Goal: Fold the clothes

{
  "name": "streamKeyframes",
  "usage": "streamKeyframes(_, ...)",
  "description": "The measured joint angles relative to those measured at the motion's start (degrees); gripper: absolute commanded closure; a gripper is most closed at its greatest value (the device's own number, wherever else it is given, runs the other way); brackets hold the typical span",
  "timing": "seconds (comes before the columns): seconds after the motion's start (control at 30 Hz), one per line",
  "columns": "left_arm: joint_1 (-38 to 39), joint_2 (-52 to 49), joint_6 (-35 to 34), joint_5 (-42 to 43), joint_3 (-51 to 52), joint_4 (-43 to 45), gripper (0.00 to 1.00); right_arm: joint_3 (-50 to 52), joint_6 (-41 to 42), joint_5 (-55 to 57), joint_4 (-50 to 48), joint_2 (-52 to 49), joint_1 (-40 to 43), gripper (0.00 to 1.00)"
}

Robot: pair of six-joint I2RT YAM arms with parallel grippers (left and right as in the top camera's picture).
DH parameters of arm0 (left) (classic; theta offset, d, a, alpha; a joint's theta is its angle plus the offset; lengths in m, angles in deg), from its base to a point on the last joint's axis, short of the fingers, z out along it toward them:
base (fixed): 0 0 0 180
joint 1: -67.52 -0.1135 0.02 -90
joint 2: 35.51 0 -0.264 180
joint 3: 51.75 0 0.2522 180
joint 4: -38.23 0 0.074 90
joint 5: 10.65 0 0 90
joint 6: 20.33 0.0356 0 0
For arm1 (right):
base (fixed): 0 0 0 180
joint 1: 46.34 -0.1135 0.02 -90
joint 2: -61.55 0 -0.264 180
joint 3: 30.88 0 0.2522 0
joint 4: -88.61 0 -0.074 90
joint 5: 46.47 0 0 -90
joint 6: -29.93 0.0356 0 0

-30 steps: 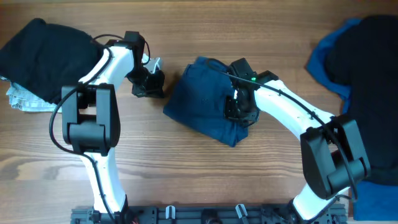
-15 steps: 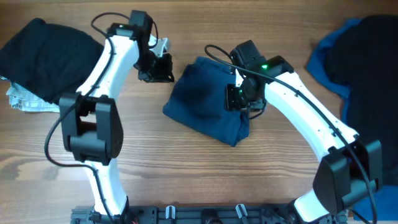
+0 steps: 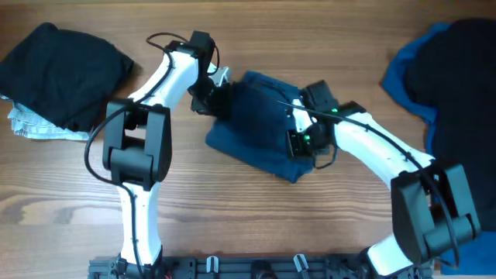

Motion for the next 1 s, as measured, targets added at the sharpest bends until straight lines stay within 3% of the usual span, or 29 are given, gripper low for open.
streamKeyframes(0.13,0.0,-0.17,-0.02,-0.52,0.0,1.75,0.9,6.64,1.64,-0.35,-8.74,0.37,3.54,0.96)
streamKeyframes(0.23,0.0,-0.24,-0.07,-2.56,0.0,2.05,0.96,9.35,2.64,-1.03,-14.23,1.09,3.98,0.96)
streamKeyframes(0.53,0.13,3.96,-3.26,-3.17,-4.85,-1.31,0.96,9.79,3.3,-2.1,-15.1,1.11,4.28,0.96)
streamKeyframes(0.83,4.46,6.43,1.68,10.51,0.13,-3.1,0.96,9.79,3.3,-2.1,-15.1,1.11,4.28,0.96)
streamKeyframes(1.0,4.44,6.4,3.37,12.74,5.62,-1.73,0.96,9.81,3.32,-2.1,-15.1,1.11,4.28,0.96)
